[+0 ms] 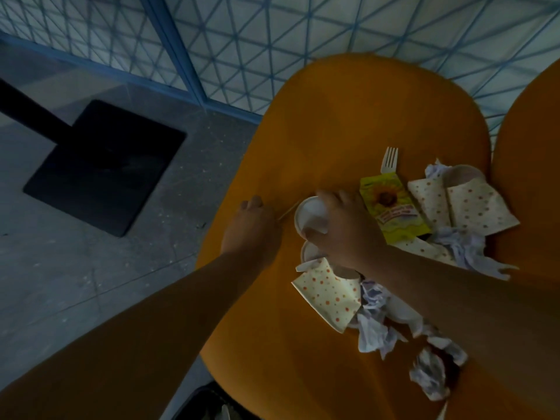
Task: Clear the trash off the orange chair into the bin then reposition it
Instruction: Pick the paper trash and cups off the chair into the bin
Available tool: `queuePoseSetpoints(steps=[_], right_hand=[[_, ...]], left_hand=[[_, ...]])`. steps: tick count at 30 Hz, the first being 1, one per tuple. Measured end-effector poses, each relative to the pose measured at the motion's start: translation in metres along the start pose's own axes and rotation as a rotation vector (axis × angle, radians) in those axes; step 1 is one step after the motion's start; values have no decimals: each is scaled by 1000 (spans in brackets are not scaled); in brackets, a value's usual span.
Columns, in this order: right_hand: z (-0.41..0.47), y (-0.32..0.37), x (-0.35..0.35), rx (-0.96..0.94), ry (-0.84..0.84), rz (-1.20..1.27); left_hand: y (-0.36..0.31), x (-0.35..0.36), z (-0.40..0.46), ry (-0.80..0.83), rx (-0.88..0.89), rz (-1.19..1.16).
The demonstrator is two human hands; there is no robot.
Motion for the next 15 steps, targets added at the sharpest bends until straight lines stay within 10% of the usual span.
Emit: queuePoseSetpoints(steps=[7, 15], right_hand=[[14, -3, -17, 211, -34, 487], [-10, 31, -32, 57, -177, 504]], left_hand=[[5, -8, 1, -30, -81, -164], [23, -27, -34, -270, 31, -347]])
Point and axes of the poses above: each hand's wrist, its own z-axis towards the middle knuckle, its own x-axis out of the palm, y = z × x, the point moved 4 cm from there along z, towards the middle knuckle, and after that the axes turned 1 degree about -z, right-handed, at the moved point
